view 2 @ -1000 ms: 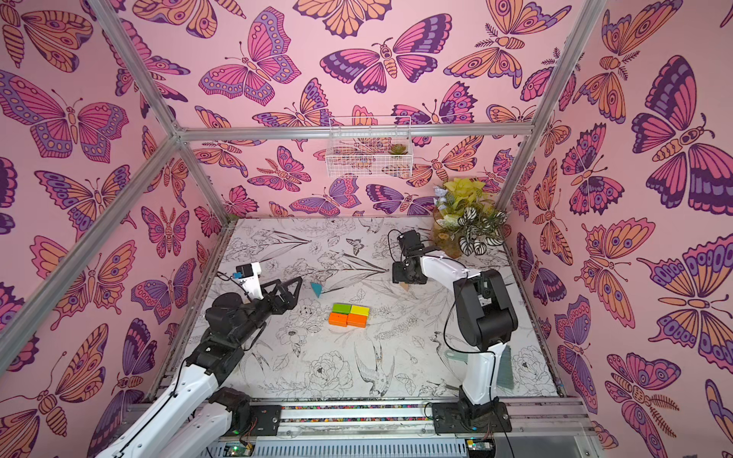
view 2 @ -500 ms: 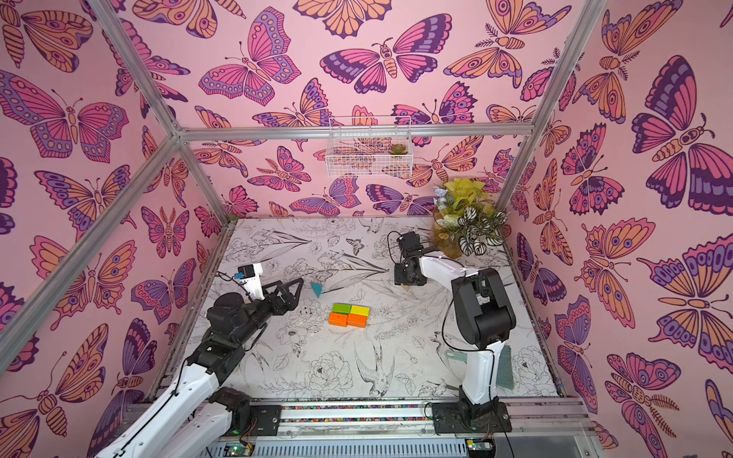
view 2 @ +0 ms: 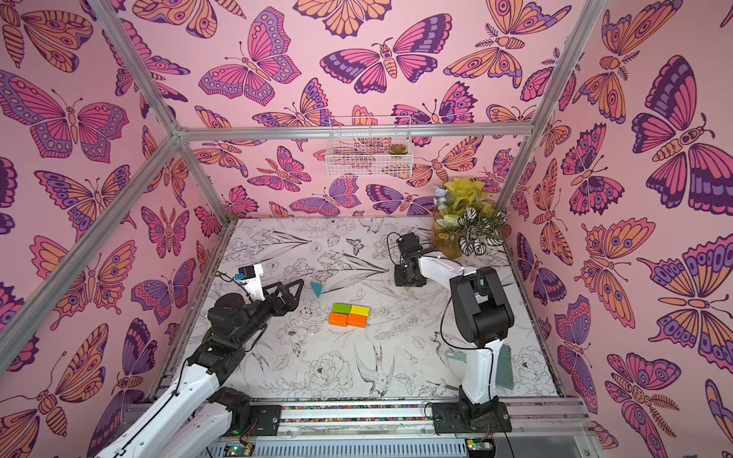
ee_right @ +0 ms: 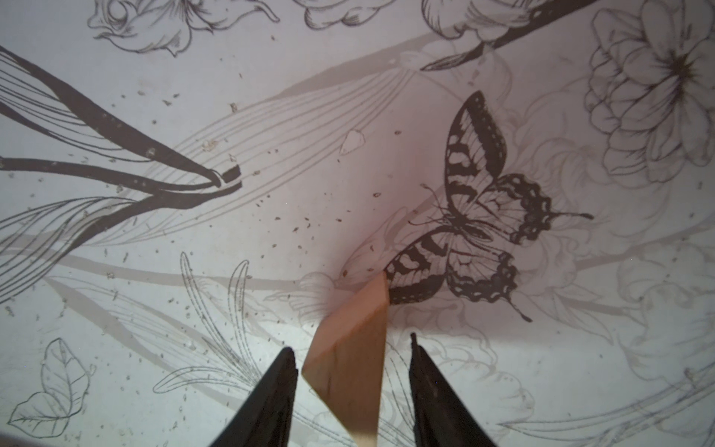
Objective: Assemble a piece of candy with building blocks
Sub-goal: Pick up the building block from the center of the board, then assemble the building block at the center of the board.
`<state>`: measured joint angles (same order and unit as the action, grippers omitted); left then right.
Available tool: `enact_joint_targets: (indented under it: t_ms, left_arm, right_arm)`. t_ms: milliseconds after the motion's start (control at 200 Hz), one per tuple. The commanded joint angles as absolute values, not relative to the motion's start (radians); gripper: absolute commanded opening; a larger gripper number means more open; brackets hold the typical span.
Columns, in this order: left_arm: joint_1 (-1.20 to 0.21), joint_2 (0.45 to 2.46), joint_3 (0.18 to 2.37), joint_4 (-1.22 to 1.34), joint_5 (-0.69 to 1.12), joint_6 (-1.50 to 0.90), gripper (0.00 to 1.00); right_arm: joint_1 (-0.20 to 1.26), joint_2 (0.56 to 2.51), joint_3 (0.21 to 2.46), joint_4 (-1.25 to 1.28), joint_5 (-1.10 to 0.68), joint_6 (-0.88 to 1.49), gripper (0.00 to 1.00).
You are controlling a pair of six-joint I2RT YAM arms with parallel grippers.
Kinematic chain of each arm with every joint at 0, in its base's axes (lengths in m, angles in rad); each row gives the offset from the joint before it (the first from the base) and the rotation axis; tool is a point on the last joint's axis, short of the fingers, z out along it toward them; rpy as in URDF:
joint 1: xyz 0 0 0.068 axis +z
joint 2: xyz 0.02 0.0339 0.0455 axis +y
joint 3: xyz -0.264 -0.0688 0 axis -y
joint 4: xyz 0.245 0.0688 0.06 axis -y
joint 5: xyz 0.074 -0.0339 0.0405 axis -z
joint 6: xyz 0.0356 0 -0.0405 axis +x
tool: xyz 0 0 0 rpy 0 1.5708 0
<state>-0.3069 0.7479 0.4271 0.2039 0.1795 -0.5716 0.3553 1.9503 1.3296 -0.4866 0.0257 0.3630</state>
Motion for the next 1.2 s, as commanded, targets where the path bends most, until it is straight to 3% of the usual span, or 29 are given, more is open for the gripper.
enact_joint_targets:
  t_ms: [0,225,596,941,1197]
  left_arm:
    - [-0.301,0.739,0.411,0.201,0.187,-0.581,1.0]
    - [-0.301,0.739,0.407,0.202,0.185,-0.581,1.0]
    - [-0.301,0.738,0.401,0.201,0.184,-0.582,1.0]
    - [-0.299,0.739,0.421,0.178,0.166,-0.547,1.0]
    - [-0.298,0.777,0.451,0.126,0.129,-0.538,1.0]
  right_arm:
    - [0.362,1.967,1.331,-0.497,0.038,0.361,0.46]
    - [0.364,1.971,1.333,-0.501,0.047,0.361,0.4]
    - [0.387,1.94,1.338,-0.532,0.072,0.354,0.13]
    - [0.578,1.718,1.262,-0.652,0.176,0.443,0.07]
    - [0.668,1.638,1.138,-0.647,0.12,0.637,0.06]
